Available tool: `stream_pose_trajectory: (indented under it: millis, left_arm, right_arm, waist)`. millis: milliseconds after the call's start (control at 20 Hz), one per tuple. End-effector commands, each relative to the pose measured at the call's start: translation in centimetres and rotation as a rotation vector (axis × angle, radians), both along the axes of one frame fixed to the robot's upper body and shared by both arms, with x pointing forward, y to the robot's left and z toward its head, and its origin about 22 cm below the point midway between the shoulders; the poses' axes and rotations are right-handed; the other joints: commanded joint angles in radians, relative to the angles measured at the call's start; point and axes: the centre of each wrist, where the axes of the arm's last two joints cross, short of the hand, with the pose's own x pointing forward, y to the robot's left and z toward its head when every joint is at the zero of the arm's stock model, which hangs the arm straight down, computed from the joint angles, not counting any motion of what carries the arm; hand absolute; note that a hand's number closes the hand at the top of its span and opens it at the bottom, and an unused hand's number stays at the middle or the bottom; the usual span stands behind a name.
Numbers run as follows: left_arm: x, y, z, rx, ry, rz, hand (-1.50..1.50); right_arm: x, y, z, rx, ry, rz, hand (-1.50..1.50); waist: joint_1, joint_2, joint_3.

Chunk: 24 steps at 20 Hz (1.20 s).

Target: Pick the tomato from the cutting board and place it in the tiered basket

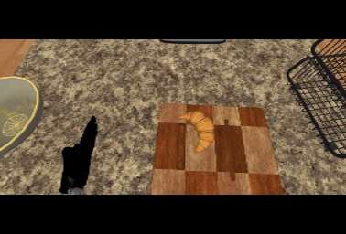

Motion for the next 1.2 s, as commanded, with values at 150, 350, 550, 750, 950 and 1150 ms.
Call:
stream_pose_trajectory:
  millis: [150, 350, 550, 750, 950, 1150]
  left_arm:
    - [0.9, 1.6, 0.1, 0.003, 0.009, 0.002, 0.00]
    - [0.0, -0.1, -2.2, 0.013, 0.009, 0.021, 0.00]
    - [0.0, 1.2, -0.6, -0.012, 0.017, 0.035, 0.00]
    - [-1.8, 0.9, -2.0, 0.025, 0.034, 0.040, 0.00]
    - [-2.1, 1.2, -2.2, 0.001, 0.038, 0.071, 0.00]
    - [-1.3, 2.4, -0.8, 0.001, 0.048, 0.069, 0.00]
  right_arm:
    - [-0.1, 0.3, -2.0, 0.040, -0.304, -0.015, -1.50]
    - [-2.3, 0.0, 1.5, -0.127, -0.412, -0.127, -1.50]
    - [-6.3, -0.9, 3.0, -0.190, -0.428, -0.330, -1.50]
    - [-11.7, -0.6, 3.4, -0.179, -0.465, -0.449, -1.50]
    - [-18.7, -0.2, 3.8, -0.165, -0.449, -0.475, -1.50]
    - [-24.4, 2.8, 4.2, -0.172, -0.452, -0.474, -1.50]
  waist:
    - [-0.001, 0.011, 0.014]
    - [-0.010, 0.010, 0.011]
    - [-0.026, 0.003, 0.011]
    - [-0.042, -0.003, 0.010]
    - [-0.067, -0.007, 0.011]
    - [-0.076, -0.009, 0.011]
